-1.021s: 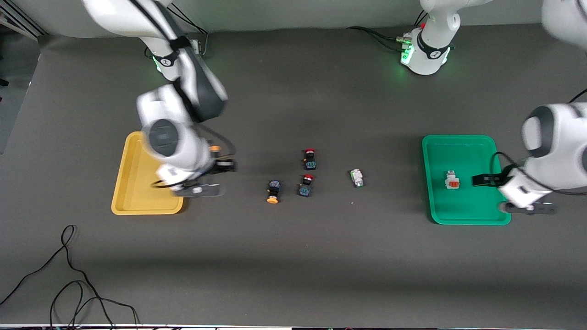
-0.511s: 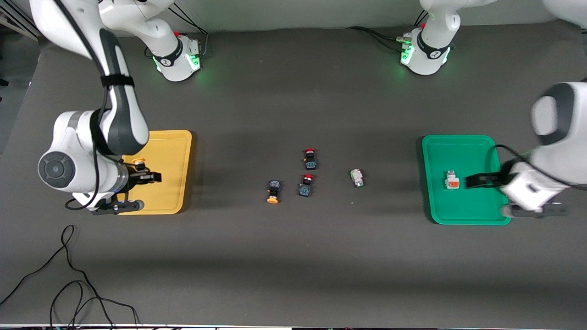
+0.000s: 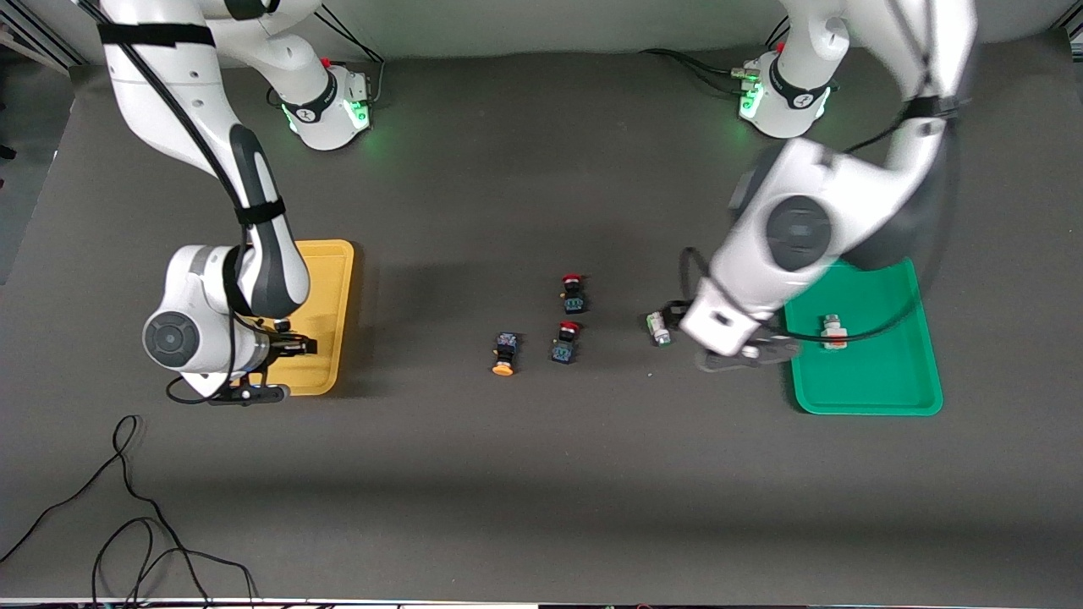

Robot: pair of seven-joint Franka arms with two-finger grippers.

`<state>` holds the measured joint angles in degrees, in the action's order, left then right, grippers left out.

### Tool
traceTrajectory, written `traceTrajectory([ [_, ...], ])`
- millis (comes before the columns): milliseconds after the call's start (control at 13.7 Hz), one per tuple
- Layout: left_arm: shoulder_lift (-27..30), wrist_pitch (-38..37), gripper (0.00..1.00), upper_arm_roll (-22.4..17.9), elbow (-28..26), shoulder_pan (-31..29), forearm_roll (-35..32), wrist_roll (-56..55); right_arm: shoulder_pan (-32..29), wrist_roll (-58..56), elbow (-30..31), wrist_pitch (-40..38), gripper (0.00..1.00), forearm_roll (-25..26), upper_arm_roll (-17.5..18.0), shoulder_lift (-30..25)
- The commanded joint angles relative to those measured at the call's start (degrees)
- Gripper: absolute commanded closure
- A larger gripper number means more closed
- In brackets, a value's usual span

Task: Place green and yellow buttons in trays
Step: 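Carry the yellow button to the yellow tray while the left gripper returns, then release the yellow button in the tray while the left gripper grasps a white button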

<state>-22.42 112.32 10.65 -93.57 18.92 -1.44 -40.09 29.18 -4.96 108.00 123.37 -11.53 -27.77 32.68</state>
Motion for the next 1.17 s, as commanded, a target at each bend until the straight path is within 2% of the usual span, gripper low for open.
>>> traceTrajectory([
  [0, -2.88, 8.58, 0.00, -1.16, -5.63, 2.95, -1.19, -7.35, 0.61, -0.66, 0.28, 2.84, 1.00, -2.09, -0.01, 1.95],
  [219, -5.34, 17.73, 0.00, -1.16, -12.32, 4.01, -2.59, -8.95, 0.70, -0.40, 0.28, 2.41, 1.00, -2.53, -0.01, 2.13],
  [292, -6.05, 19.93, 0.00, -1.16, -13.90, 3.93, -3.38, -8.95, 0.70, -0.40, 0.28, 2.23, 0.87, -2.53, 0.08, 2.21],
  [365, -6.66, 21.00, 0.00, -1.16, -14.79, 3.93, -3.57, -8.95, 0.61, -0.40, 0.19, 2.23, 0.34, -2.53, 0.08, 2.22],
  [438, -7.45, 21.44, 0.00, -1.25, -15.06, 3.93, -3.65, -8.95, 0.61, -0.40, 0.19, 2.14, 0.07, -2.53, 0.08, 2.04],
  [511, -8.51, 21.97, 0.00, -1.25, -15.06, 3.93, -3.66, -8.95, 0.52, -0.40, 0.28, 2.05, 0.01, -2.53, 0.08, 1.69],
  [584, -9.39, 22.76, 0.01, -1.25, -15.06, 3.93, -3.66, -8.95, 0.52, -0.40, 0.10, 1.44, 0.00, -2.53, 0.08, 1.43],
  [730, -10.53, 23.47, 0.23, -1.16, -15.06, 4.01, -3.66, -8.95, 0.70, -0.14, -0.77, -1.27, 0.01, -2.62, 0.08, 0.29],
  [948, -11.06, 23.47, 0.45, -1.25, -15.06, 4.01, -3.66, -8.95, 1.58, 0.66, -1.83, -8.12, 0.00, -2.54, -0.18, -6.28],
  [1094, -10.89, 23.21, 0.75, -1.25, -14.89, 3.84, -3.66, -8.95, 1.84, 1.61, -2.18, -10.68, 0.00, -2.45, -0.27, -11.21],
])
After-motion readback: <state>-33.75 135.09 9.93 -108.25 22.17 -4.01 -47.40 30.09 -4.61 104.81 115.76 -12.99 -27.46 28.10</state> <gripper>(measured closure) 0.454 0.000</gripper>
